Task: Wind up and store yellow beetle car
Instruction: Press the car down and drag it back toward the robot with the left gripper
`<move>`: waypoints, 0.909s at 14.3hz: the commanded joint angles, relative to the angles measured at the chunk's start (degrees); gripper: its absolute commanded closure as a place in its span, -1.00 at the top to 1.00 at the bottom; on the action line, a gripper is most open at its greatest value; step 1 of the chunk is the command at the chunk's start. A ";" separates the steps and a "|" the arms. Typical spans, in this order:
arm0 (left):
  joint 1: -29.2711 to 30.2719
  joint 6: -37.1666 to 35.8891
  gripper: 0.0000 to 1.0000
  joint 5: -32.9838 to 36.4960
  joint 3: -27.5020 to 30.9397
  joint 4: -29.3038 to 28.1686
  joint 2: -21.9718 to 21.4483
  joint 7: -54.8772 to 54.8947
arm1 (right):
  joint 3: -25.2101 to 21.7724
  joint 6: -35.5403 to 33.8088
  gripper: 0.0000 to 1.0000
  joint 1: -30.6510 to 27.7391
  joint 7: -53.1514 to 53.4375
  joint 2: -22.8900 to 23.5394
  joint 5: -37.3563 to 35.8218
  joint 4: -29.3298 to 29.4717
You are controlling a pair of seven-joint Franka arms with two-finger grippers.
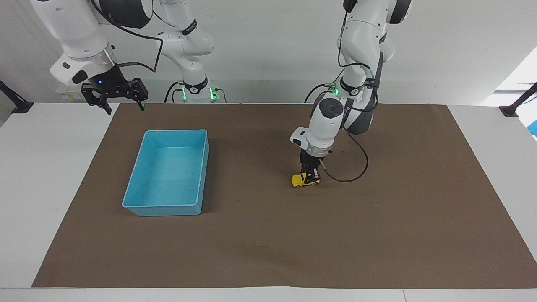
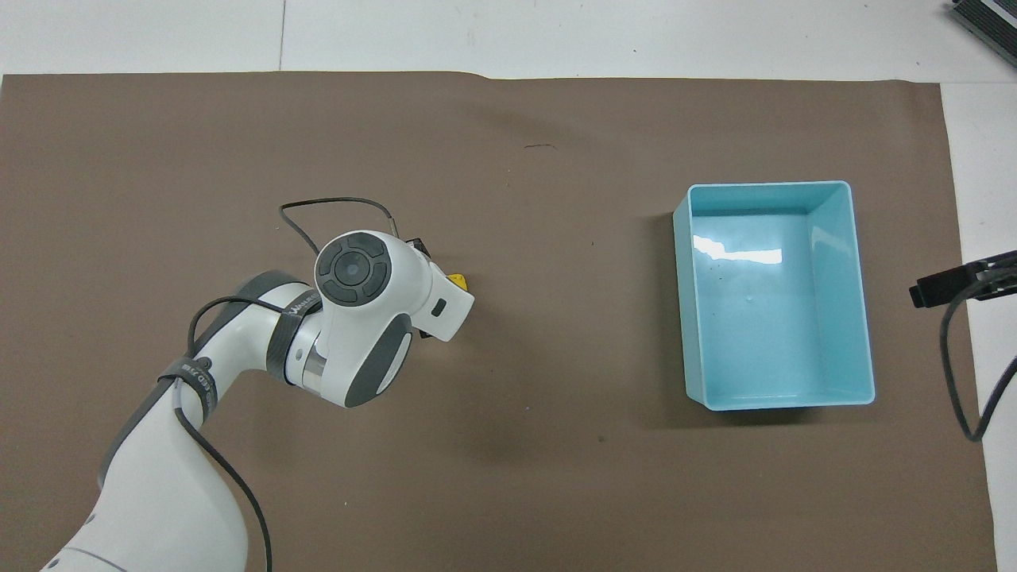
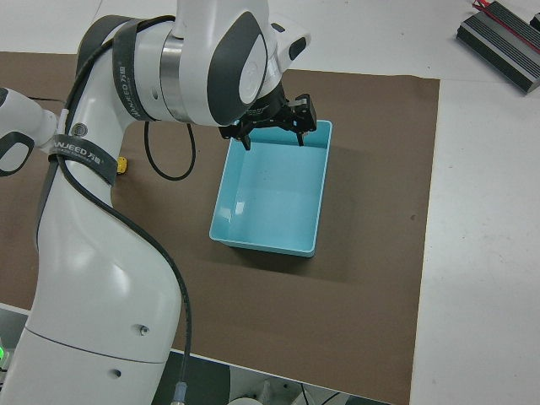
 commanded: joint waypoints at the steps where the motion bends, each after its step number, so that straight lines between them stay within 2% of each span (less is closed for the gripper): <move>1: -1.67 -3.66 -1.00 0.14 1.13 -0.33 -1.99 -1.05 | 0.11 -0.06 0.89 -0.25 -1.18 -1.37 0.03 -1.34; 3: -4.12 -4.11 -1.00 0.14 1.22 -1.03 -2.52 -1.23 | 0.02 -0.15 0.81 -0.25 -1.27 -1.37 0.03 -1.34; 6: -6.85 -3.23 -1.00 0.14 1.22 -4.27 -4.53 -2.54 | 0.02 -0.32 0.80 -0.25 -1.10 -1.37 0.03 -1.34; 8: -6.95 -2.53 -1.00 0.22 1.22 -6.64 -5.59 -2.81 | 0.02 -0.32 0.80 -0.25 -1.01 -1.37 0.03 -1.34; 11: -6.07 3.52 -1.00 0.23 1.13 -12.09 -7.44 -2.02 | 0.02 -0.41 0.80 -0.25 -1.01 -1.37 0.03 -1.34; 13: -4.58 3.72 -1.00 0.14 1.22 -12.63 -7.53 0.86 | 0.02 -0.32 0.79 -0.25 -1.01 -1.37 0.03 -1.34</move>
